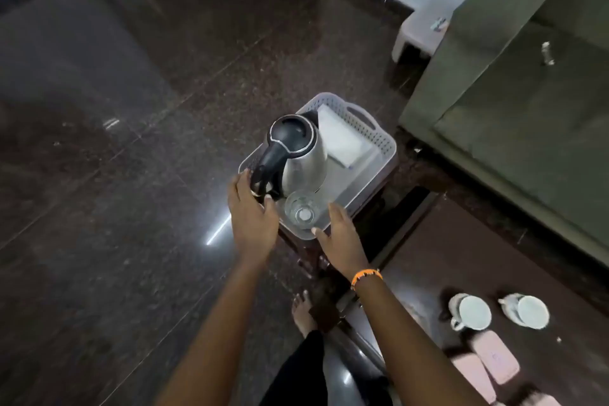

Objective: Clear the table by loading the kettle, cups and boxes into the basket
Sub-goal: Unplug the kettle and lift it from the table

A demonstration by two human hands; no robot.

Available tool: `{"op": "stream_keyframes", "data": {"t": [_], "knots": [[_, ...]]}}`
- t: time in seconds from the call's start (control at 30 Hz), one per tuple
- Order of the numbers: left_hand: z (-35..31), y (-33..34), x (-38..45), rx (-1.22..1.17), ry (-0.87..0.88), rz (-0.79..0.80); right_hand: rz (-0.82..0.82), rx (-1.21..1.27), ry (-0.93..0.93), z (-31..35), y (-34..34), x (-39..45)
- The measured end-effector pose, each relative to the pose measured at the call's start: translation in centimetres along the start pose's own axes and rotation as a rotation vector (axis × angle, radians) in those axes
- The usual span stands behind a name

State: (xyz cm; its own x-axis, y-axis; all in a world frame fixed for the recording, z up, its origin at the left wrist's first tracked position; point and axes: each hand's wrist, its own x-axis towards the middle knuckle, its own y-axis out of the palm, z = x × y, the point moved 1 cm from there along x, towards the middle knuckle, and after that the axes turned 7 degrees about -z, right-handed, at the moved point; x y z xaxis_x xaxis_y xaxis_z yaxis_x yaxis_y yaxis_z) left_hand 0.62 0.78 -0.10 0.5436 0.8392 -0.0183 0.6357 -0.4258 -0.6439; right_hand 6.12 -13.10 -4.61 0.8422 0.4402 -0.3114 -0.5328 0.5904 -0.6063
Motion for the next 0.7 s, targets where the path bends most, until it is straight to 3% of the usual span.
{"op": "stream_keyframes", "data": {"t": [0.17, 0.37, 0.53, 0.7], "knots": [[1.4, 1.2, 3.7, 0.061, 0.048, 0.076, 0.047, -0.094, 0.088, 0.6, 3.2, 3.3], [3.1, 2.6, 7.4, 0.000, -0.105, 0.264, -0.050, -0.165, 0.091, 0.3, 5.7, 5.1], [3.4, 3.0, 9.3, -0.221, -0.275, 0.497, -0.104, -0.088, 0.102, -0.4, 6.3, 6.0], [2.6, 2.9, 8.4, -0.237, -0.194, 0.367, -0.271, 0.029, 0.102, -0.7, 5.7, 5.0]]}}
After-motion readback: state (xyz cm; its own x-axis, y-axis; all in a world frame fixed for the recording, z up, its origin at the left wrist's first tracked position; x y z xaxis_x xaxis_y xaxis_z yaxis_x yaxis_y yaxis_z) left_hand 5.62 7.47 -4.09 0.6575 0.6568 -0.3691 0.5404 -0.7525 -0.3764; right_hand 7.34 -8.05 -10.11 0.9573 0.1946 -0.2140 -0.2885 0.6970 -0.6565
